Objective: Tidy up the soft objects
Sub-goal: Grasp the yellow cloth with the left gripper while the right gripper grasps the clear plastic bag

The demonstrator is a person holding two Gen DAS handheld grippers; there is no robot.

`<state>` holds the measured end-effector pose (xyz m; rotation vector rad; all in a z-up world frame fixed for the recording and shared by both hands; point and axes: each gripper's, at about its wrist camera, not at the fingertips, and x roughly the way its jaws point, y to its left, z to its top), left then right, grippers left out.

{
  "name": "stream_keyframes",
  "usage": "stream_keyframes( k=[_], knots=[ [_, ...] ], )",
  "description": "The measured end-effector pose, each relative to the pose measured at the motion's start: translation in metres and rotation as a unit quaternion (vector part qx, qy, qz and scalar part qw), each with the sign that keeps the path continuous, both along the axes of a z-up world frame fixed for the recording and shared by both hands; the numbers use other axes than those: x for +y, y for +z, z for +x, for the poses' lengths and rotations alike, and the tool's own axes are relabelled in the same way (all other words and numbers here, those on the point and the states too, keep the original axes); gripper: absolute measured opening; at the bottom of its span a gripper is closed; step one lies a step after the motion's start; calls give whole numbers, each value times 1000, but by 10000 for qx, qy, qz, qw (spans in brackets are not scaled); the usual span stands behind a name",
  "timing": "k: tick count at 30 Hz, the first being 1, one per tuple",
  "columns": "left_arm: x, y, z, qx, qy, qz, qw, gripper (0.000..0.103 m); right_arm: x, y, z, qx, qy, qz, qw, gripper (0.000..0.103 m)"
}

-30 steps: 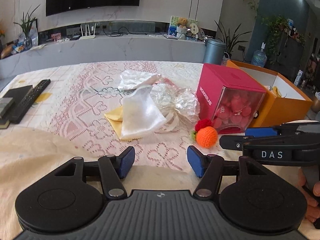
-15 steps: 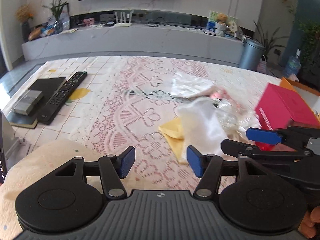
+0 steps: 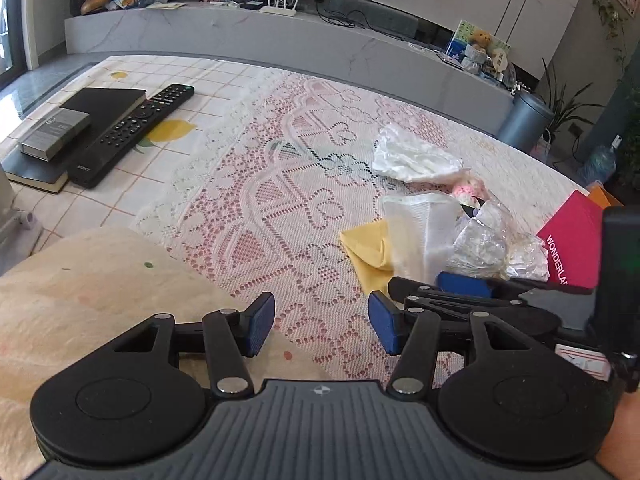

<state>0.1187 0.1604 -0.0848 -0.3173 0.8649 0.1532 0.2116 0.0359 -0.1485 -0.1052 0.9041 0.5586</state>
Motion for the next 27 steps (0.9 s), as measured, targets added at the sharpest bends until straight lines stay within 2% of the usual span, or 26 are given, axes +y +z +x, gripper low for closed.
stream_keyframes(
  k=[2,3,4,6,8,11,13,16,21,24,27],
  knots=[
    [-1,-2,4,30,-48,-71,10000,64,-8,-3,2,40,-127,126,9998,34],
    [-1,-4,6,32,-85,-111,9999,64,-10,-3,3,36,-166,121,9998,24],
    [-2,-5,9,20,-133,-164,9998,64,-12,-3,4,49,-235,115,9996,9],
    [-3,-9,15,0,-248,-346,9991,64,-24,-1,6,266,-367,413,9981,4],
    [-3,-14,24,36,-302,-564,9979,64,-34,1,4,370,-440,599,9965,2],
    [-5,-23,39,172,-232,-712,9970,69,-42,-5,-3,362,-507,509,9968,2],
    [-12,-28,49,305,-273,-622,9972,73,-47,-7,-5,347,-549,680,9956,2],
    [-22,-37,60,409,-347,-514,9972,74,-44,-7,-6,240,-495,624,9965,2],
    [-38,-40,68,245,-409,26,9989,77,-47,-8,-6,233,-489,678,9962,2],
    [-50,-41,71,166,-560,317,9978,71,-50,-10,-4,269,-511,794,9952,2],
    [-56,-42,74,99,-504,570,9971,52,-50,-10,-6,238,-507,799,9952,2]
  ],
)
